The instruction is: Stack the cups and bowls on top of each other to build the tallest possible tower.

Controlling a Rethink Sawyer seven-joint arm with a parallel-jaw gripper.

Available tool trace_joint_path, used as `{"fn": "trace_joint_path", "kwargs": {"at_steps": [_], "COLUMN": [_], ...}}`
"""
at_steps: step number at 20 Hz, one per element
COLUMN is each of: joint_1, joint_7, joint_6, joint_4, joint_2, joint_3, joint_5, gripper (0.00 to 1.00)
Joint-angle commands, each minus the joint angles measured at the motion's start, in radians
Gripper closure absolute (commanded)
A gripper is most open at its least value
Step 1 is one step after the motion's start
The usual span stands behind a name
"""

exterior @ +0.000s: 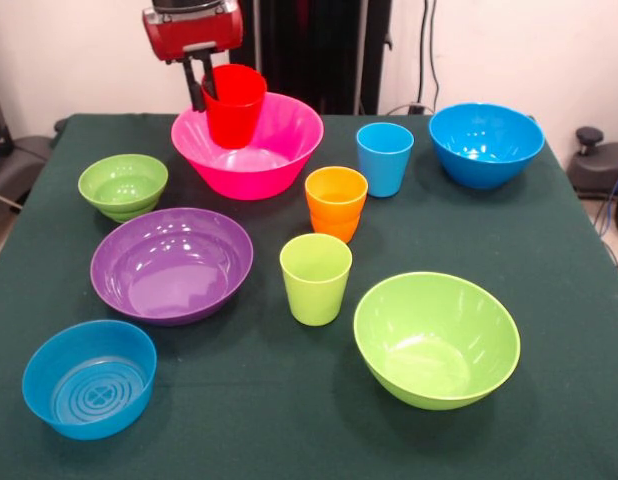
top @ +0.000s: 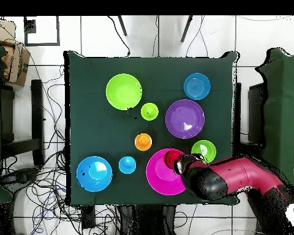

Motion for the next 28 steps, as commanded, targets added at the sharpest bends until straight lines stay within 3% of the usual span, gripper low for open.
{"fn": "trace_joint_path", "kwargs": {"at_steps": [1,6,14,28], "joint_1": [0.084,0.078,0.136,0.131], "joint_7": [-0.152,-0.103,0.016,0.001], "joint_6": [0.042,0.044,0.003,-0.039], "joint_4": [0.060,0.109,0.183,0.189], "joint_2": [0.017,-0.002,-0.070,-0.023], "joint_3": [-0.026,-0.043,-0.063,-0.074], "joint_5": [-0.076,-0.043,-0.010,-0.025], "gripper": [1.00,1.00,1.00,1.00]}}
